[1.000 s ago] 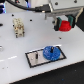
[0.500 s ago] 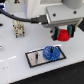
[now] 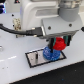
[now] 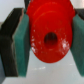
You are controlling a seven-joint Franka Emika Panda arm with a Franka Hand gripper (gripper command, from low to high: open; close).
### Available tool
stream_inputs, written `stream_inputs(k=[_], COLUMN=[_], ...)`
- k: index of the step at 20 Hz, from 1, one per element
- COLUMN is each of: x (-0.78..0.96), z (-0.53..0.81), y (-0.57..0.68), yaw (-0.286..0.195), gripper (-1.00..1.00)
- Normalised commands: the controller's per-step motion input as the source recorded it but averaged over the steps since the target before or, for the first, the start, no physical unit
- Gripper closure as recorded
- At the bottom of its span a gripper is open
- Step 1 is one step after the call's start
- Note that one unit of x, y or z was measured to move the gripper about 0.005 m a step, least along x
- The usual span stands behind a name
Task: Insert the blue gear onto the right peg, followed by the red gear
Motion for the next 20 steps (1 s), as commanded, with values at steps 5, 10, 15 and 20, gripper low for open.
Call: stream_inputs(k=[5,10,15,20], x=[0.16,0.11,0.03,-0.02], z=[-0.08,-0.05,0.04,0.05], y=[-0.14,-0.04,0.01,0.03], yaw=[0.000,0.000,0.000,0.000], gripper=[1.00,1.00,1.00,1.00])
